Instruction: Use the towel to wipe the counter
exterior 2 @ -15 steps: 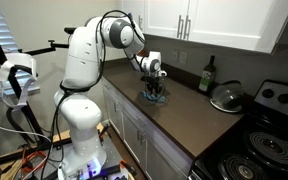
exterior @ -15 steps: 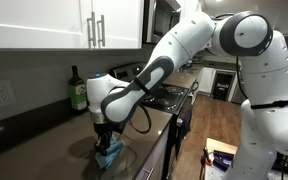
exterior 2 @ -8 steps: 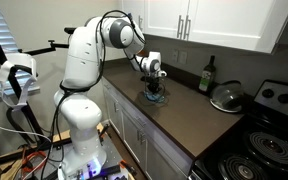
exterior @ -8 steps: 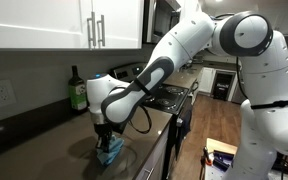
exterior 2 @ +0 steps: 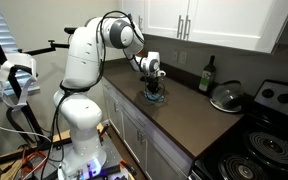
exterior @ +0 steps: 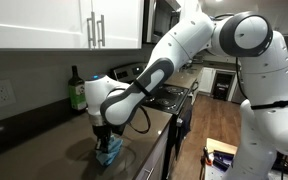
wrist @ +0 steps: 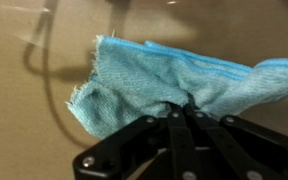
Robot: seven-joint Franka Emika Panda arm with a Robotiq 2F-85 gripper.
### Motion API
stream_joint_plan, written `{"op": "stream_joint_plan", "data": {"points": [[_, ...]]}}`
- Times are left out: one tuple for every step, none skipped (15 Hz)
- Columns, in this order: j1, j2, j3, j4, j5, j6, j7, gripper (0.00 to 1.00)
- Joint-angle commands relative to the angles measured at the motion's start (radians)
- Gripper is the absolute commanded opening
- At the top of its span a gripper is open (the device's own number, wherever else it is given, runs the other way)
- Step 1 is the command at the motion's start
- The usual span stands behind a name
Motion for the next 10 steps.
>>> {"op": "stream_joint_plan", "data": {"points": [[0.034, 0.073, 0.011, 0.036, -0.017, -0.005, 0.005, 0.03], [0.041, 0.078, 0.016, 0.040, -0.013, -0.008, 0.002, 0.03], [0.049, 0.083, 0.021, 0.042, -0.010, -0.010, 0.001, 0.03], [0.057, 0.086, 0.026, 0.047, -0.007, -0.015, -0.002, 0.03], [0.066, 0.090, 0.031, 0.049, -0.008, -0.016, -0.004, 0.03], [0.073, 0.095, 0.036, 0.053, -0.008, -0.016, -0.007, 0.03], [0.081, 0.102, 0.042, 0.058, -0.008, -0.018, -0.012, 0.03], [0.087, 0.106, 0.046, 0.063, -0.009, -0.017, -0.017, 0.03], [0.094, 0.113, 0.050, 0.069, -0.010, -0.017, -0.022, 0.03], [0.100, 0.118, 0.054, 0.075, -0.011, -0.017, -0.028, 0.03]]}}
